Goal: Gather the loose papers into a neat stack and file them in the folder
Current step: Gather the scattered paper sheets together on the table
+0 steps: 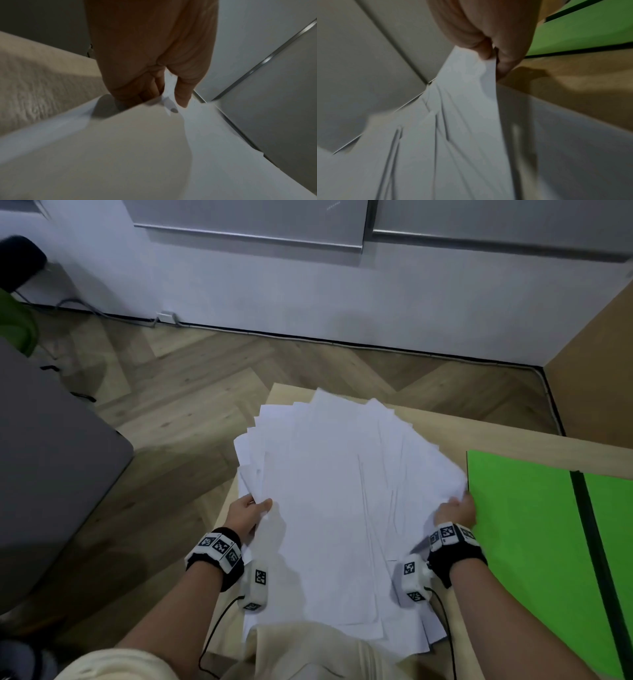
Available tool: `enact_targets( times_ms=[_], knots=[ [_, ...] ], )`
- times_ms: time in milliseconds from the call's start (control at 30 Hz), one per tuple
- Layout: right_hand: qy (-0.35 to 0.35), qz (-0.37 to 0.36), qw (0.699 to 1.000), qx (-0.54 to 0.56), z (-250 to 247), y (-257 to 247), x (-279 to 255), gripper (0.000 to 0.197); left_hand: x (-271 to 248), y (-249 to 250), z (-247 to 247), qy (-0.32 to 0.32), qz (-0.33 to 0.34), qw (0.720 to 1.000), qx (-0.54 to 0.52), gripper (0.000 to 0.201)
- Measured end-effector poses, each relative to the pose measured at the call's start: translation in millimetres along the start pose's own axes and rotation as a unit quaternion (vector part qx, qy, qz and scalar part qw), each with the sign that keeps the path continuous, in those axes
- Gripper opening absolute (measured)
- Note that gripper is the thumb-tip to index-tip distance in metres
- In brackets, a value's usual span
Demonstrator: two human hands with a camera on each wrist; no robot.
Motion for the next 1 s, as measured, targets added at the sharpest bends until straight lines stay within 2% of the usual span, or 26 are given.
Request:
enact_targets(
  times_ms=[67,133,267,333,400,467,533,567,600,633,667,733,767,800,833,933,1000],
  knots=[
    [0.042,-0.006,0.999,-0.031,-17,10,12,0.034,0,1,0,-0.001,0.003,1.000,-0.001,0.012],
    [0.024,-0.022,0.998,-0.049,-26,12,16,0.033,-4,4,4,-0.009,0.001,1.000,-0.007,0.013],
    [-0.080,-0.039,0.995,-0.049,-13,9,7,0.031,-7,10,15,-0.002,0.017,1.000,0.009,0.018],
    [-0.213,-0.008,0.976,-0.037,18,11,-7,0.027,-4,10,23,-0.005,0.019,1.000,-0.004,0.028],
    [-0.386,-0.006,0.922,-0.043,46,11,-33,0.029,-4,8,28,-0.005,0.014,1.000,-0.024,0.034],
    [-0.528,-0.046,0.839,-0.121,63,15,-60,0.032,-1,6,29,0.001,0.012,1.000,-0.027,0.035],
    [-0.603,-0.073,0.767,-0.208,68,26,-75,0.048,1,4,27,0.012,0.017,1.000,-0.011,0.034],
    [-0.619,-0.084,0.748,-0.225,69,30,-76,0.056,2,4,25,0.020,0.022,1.000,-0.003,0.033],
    [-0.618,-0.083,0.752,-0.213,67,28,-74,0.055,2,5,23,0.027,0.030,0.999,0.000,0.031],
    [-0.601,-0.070,0.781,-0.157,66,23,-68,0.047,3,5,20,0.036,0.035,0.999,-0.001,0.030],
    [-0.549,-0.048,0.828,-0.104,60,17,-57,0.038,4,5,18,0.045,0.036,0.998,0.000,0.030],
    [-0.369,-0.044,0.926,-0.068,37,7,-26,0.032,3,4,15,0.054,0.031,0.998,-0.002,0.030],
    [-0.282,-0.056,0.954,-0.088,28,6,-12,0.037,3,3,14,0.055,0.027,0.998,-0.004,0.030],
    [-0.232,-0.059,0.963,-0.122,20,4,-7,0.045,4,3,14,0.056,0.025,0.998,-0.005,0.030],
    [-0.213,-0.043,0.967,-0.135,19,5,-7,0.052,4,3,15,0.058,0.025,0.998,-0.005,0.031],
    [-0.228,0.012,0.969,-0.093,28,3,-25,0.065,7,2,19,0.049,0.022,0.998,-0.014,0.028],
    [-0.240,0.025,0.969,-0.045,38,-1,-35,0.059,9,-1,22,0.035,0.018,0.999,-0.025,0.027]
  ],
)
Point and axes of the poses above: each hand's wrist, its own x-axis towards the middle knuckle, its own z-axis out of the palm, y = z × x, the point moved 7 cm from there along x, towards the middle knuckle, and after that the axes turned 14 degrees about -z, right-handed, at the moved point
